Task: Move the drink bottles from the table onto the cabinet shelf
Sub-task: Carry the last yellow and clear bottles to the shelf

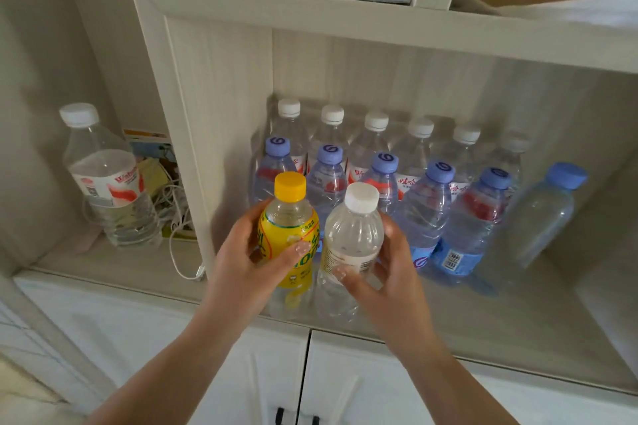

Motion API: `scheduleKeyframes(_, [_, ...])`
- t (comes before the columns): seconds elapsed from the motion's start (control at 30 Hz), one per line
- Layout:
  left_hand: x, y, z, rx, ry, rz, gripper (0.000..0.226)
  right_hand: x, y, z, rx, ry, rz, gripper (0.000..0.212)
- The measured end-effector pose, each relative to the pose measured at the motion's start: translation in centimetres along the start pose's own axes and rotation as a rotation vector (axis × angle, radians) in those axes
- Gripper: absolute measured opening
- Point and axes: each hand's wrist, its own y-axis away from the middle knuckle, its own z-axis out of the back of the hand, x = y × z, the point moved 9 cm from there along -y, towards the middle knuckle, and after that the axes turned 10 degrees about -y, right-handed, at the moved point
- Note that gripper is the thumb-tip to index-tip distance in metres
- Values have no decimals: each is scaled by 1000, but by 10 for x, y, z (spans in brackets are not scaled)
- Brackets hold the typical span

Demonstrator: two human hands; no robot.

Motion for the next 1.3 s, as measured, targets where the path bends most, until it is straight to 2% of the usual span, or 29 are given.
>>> scheduleKeyframes(0.17, [1,10,-6,49,41,-50,83,-16,9,6,30,10,-73,89])
scheduleKeyframes(0.3, [21,38,-4,-30,22,-40,78,-38,23,12,51,74,-151,74])
scheduleKeyframes(0.43, [41,77,-13,-127,-55,17,79,-54,35,13,4,119,-189,60])
scheduleKeyframes(0.73, [31,87,-24,-194,-162,-78,78,-58,28,3,-9,85,-187,59])
scheduleKeyframes(1.07, [37,57,-4,-250,-340,-140,76,-61,2,-26,20,102,-168,56])
scheduleKeyframes(1.3, [49,53,-3,-243,-298,-115,80,-65,-4,-29,17,148,-164,57])
